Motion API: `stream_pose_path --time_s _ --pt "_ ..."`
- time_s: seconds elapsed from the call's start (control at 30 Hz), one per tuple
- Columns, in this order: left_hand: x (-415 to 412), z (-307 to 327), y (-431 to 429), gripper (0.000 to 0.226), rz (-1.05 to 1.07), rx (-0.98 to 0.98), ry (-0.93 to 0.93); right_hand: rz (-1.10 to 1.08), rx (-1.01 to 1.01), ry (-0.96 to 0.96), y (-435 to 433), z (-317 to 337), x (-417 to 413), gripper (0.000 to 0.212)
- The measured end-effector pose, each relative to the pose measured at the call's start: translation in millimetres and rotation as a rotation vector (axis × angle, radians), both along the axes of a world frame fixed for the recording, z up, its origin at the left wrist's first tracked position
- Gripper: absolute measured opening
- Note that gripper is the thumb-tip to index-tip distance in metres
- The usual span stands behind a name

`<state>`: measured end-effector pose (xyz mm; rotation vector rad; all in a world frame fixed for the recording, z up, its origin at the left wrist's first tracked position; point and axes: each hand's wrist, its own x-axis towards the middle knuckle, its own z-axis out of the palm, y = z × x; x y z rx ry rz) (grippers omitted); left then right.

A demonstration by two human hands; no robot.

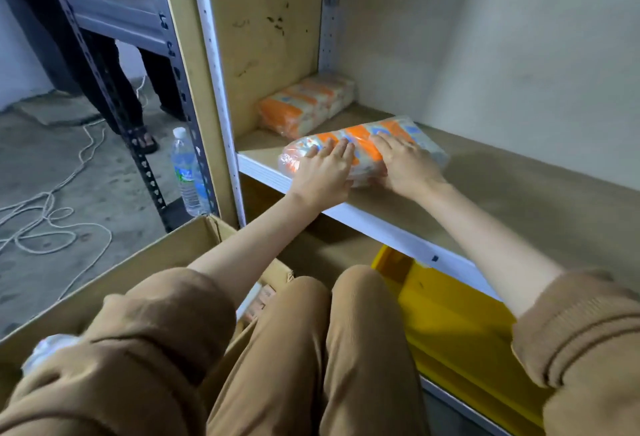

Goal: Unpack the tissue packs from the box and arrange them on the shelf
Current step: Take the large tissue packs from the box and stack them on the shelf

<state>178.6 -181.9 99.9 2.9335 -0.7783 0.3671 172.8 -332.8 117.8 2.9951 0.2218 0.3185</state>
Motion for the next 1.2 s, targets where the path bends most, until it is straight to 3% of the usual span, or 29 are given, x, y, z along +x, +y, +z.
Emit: stream_pose_path --time_s 0.23,0.43,0.67,0.8,0.9,1.2 --pt "24 -21 -26 0.073 0.028 0.051 0.068 -0.008 0.124 0.062 -23 -31 28 0.081" --pt "44 -27 -18 0.094 0.050 0.037 0.121 -0.025 0.158 0.136 -31 -28 54 0.087" --pt "81 -24 -37 0.077 0.079 0.074 0.102 -0.202 0.337 0.046 -21 -53 61 0.083" --pt "103 -23 -49 0.069 0.109 0.065 0.082 -0.321 0.481 0.156 -14 -72 60 0.073" --pt "119 -21 -54 0.065 0.125 0.060 0.076 -0.322 0.470 0.227 -12 -82 69 0.066" --pt "156 0 -60 0.056 0.145 0.088 0.022 -0.329 0.410 0.256 4 -86 121 0.078"
